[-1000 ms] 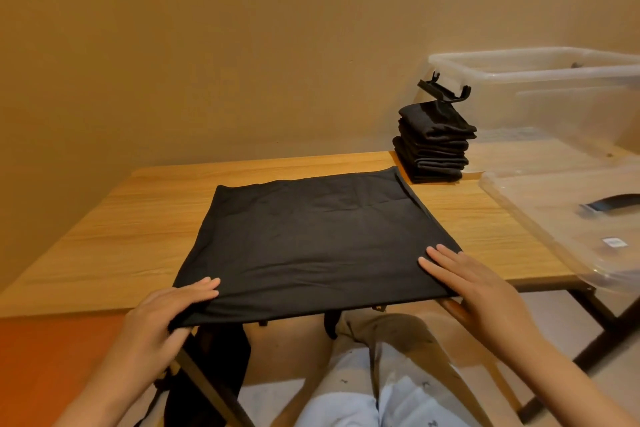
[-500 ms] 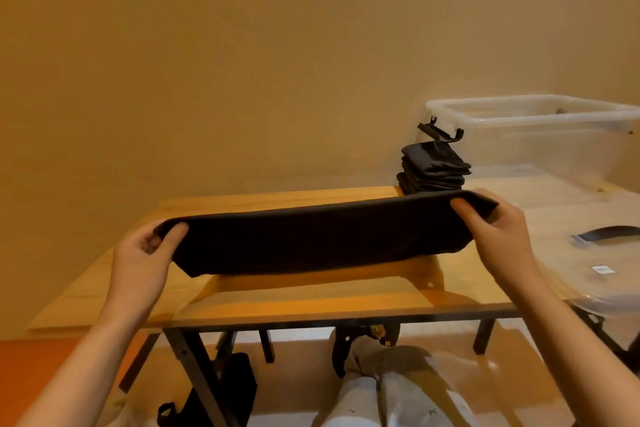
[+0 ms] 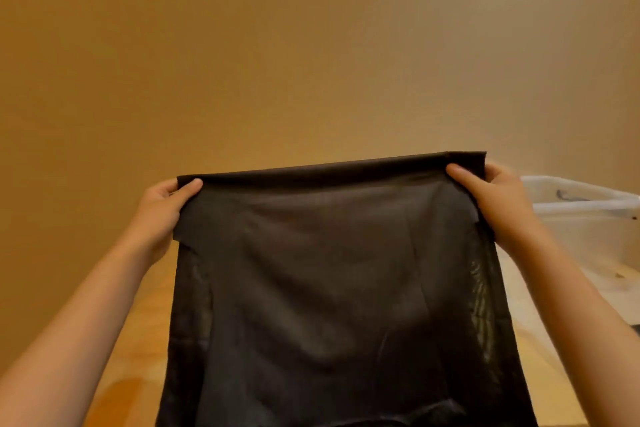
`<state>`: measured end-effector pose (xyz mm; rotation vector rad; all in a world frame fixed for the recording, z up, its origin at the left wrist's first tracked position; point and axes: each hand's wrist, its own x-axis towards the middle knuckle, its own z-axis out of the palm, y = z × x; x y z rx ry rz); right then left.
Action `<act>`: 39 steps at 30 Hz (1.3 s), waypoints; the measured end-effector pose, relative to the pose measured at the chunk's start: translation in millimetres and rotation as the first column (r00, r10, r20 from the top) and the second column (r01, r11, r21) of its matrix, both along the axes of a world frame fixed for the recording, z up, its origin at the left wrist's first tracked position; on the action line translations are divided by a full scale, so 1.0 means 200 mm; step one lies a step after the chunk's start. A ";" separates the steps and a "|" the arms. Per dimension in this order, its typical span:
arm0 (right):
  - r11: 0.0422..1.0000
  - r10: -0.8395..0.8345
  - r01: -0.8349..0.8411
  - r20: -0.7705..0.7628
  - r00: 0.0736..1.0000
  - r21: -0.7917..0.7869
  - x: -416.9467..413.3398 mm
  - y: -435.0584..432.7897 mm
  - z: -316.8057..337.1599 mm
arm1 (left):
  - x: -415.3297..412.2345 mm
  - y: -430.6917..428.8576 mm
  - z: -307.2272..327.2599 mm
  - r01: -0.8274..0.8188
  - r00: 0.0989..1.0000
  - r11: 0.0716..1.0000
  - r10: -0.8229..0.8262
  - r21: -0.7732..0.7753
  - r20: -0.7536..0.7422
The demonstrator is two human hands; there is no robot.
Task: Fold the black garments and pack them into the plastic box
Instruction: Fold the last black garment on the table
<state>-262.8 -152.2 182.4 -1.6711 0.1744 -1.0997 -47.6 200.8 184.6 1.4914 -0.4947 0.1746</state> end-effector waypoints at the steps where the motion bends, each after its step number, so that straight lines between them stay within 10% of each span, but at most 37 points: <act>1: 1.000 0.015 -0.014 -0.082 0.997 0.006 0.07 -0.04 -0.02 | 0.08 -0.04 -0.03 -0.007 1.000 0.999 0.008 0.050 -0.017; 7: 0.976 -0.111 -0.060 -0.722 0.682 -0.207 0.62 -0.27 -0.48 | 0.54 -0.22 -0.58 0.037 0.967 0.882 0.088 0.470 -0.241; 12: 0.873 -0.380 -0.115 -0.811 0.445 -0.473 1.00 -0.26 -0.88 | 0.78 -0.26 -0.98 0.035 0.939 0.754 0.200 0.656 -0.280; 22: 0.688 -0.562 -0.097 -0.612 0.556 -0.720 1.38 -0.17 -1.01 | 1.04 -0.23 -1.08 0.006 0.941 0.670 0.247 0.742 -0.231; 28: 0.557 -0.151 -0.486 -0.658 0.738 -0.673 1.06 0.52 -0.95 | 1.02 -0.19 -1.10 0.009 0.947 0.712 0.219 0.702 -0.235; 39: 0.376 -0.152 -0.737 -0.822 0.549 -0.562 0.49 1.15 -1.17 | 0.82 -0.12 -1.11 -0.120 0.943 0.772 0.285 0.624 -0.170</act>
